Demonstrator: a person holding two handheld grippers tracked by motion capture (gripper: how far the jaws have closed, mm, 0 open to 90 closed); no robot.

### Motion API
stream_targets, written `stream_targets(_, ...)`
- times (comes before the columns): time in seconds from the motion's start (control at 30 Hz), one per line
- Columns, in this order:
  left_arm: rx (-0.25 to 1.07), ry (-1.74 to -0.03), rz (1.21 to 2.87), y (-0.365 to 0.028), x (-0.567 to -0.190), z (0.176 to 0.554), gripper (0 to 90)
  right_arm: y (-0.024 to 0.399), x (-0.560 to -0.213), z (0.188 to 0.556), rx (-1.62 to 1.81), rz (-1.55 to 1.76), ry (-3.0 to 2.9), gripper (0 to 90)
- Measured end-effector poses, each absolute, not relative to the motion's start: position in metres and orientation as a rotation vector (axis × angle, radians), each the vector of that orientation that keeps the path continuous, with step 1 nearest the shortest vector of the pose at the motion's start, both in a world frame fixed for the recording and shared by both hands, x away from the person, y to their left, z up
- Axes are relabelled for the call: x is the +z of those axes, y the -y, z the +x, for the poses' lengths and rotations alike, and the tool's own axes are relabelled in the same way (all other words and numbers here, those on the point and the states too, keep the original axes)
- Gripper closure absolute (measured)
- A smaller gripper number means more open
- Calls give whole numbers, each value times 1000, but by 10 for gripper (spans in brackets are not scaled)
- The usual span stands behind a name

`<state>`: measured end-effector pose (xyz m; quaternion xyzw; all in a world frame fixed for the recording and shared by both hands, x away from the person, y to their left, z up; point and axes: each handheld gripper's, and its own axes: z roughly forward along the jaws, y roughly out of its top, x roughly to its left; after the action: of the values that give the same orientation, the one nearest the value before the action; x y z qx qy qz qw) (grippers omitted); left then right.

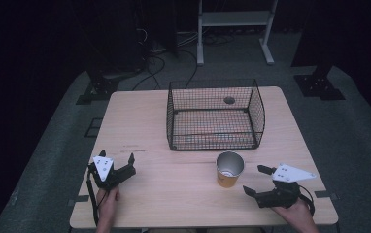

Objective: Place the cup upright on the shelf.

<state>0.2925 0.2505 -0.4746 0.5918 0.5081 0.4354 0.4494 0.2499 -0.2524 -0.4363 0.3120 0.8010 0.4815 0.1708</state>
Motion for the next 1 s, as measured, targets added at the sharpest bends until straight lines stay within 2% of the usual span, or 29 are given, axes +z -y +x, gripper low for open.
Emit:
stream_targets(0.23,1077,-1256,1463,-250,-475,293,8,240,-436,254,1352,878,-2299,74)
stream_targets(0.3,1077,-1256,1464,-250,-475,293,8,234,-436,255,1344,875,-2309,28)
stream_targets(1.0,1076,-1256,1463,-251,-475,292,8,210,-440,275,1293,900,-2318,20)
